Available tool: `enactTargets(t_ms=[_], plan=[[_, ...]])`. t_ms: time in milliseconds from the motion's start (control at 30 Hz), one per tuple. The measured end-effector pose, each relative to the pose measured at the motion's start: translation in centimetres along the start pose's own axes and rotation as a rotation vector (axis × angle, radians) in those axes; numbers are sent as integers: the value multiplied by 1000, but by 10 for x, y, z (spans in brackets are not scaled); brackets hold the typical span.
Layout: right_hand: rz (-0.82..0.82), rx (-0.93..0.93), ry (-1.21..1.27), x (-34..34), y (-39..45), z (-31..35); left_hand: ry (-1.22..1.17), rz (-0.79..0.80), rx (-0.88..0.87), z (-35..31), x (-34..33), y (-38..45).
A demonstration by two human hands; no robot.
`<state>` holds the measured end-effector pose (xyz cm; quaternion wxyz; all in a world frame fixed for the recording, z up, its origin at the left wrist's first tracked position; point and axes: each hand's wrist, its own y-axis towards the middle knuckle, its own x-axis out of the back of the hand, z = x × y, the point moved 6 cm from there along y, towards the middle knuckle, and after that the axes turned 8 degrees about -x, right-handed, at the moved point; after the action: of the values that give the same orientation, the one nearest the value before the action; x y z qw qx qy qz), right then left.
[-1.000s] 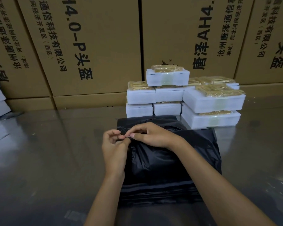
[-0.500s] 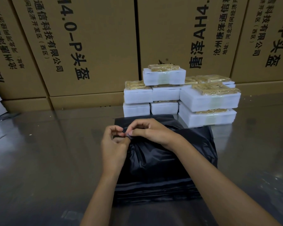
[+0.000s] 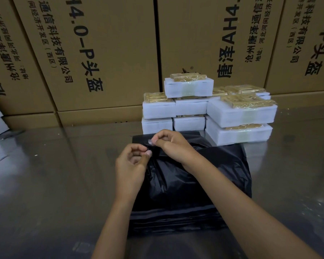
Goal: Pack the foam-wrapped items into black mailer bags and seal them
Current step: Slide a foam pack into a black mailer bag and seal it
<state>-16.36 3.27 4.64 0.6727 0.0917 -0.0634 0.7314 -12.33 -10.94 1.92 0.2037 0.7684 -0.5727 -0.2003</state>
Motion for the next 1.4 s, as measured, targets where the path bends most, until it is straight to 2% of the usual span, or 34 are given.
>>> enactTargets(t_ms=[133,233,300,433,533,633,833,1000,1133,1167,1233,1300,1400], plan=[[-139,-33,133,19,8,1,-57,-46,135,10,6,0],[-273,-14,85,43,14,9,-121,-62,299,22,9,0],[-302,-14,75,55,17,15,-150,-45,354,26,7,-2],[-251,-14,125,66,20,22,55,-108,243,24,3,-3],[-292,9,64,84,18,23,409,-127,158,23,4,-5],[-385,74,-140,112,13,13,686,-19,158,27,0,-10],[-540,99,-550,174,-10,-35,972,251,210,35,-30,-26],[-630,6,-783,215,-38,-89,906,253,209,31,-17,-19],[-641,-124,-851,235,-57,-125,589,180,-159,-15,-28,-11],[-629,-164,-885,239,-60,-131,527,237,-237,-27,-38,-13],[-598,-236,-963,242,-64,-139,503,454,-339,-41,-67,-23],[-587,-256,-1017,243,-69,-141,642,686,-415,-43,-98,-38],[-580,-251,-1100,244,-73,-135,843,897,-480,-41,-139,-51]])
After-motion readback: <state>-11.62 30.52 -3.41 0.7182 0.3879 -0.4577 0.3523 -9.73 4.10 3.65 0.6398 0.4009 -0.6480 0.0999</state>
